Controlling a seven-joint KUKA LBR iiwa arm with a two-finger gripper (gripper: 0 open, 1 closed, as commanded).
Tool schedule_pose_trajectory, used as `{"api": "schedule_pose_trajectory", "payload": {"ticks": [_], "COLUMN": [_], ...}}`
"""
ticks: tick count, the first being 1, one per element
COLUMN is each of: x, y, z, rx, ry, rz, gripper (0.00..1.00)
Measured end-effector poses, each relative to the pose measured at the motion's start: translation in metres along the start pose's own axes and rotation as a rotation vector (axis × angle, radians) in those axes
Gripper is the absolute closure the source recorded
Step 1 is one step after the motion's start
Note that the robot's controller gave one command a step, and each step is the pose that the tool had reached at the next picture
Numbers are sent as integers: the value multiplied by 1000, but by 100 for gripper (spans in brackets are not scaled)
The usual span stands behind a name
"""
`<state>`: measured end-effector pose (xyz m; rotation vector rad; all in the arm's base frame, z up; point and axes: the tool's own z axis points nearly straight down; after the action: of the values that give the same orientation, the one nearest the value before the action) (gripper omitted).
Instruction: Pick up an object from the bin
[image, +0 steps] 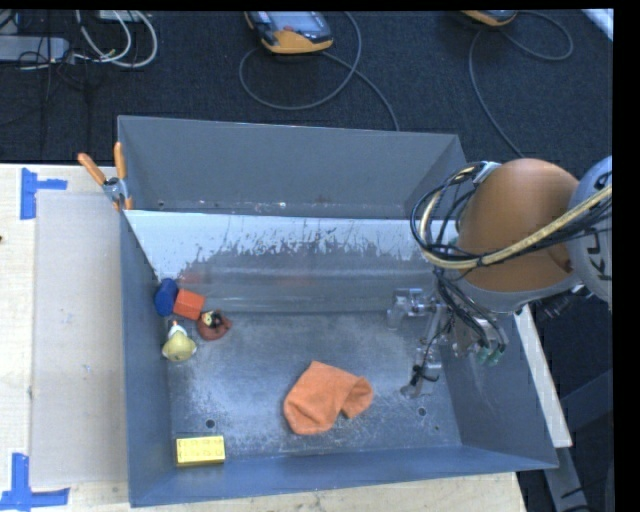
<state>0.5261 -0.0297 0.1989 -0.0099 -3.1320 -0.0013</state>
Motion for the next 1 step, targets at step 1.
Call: {"api": "schedule_pose_trajectory", "payload": {"ticks": [1], "x": [-2], "y": [0], "z": [-4], "rx": [0], "ry": [-8], "rz": [-1], "gripper": [0]}}
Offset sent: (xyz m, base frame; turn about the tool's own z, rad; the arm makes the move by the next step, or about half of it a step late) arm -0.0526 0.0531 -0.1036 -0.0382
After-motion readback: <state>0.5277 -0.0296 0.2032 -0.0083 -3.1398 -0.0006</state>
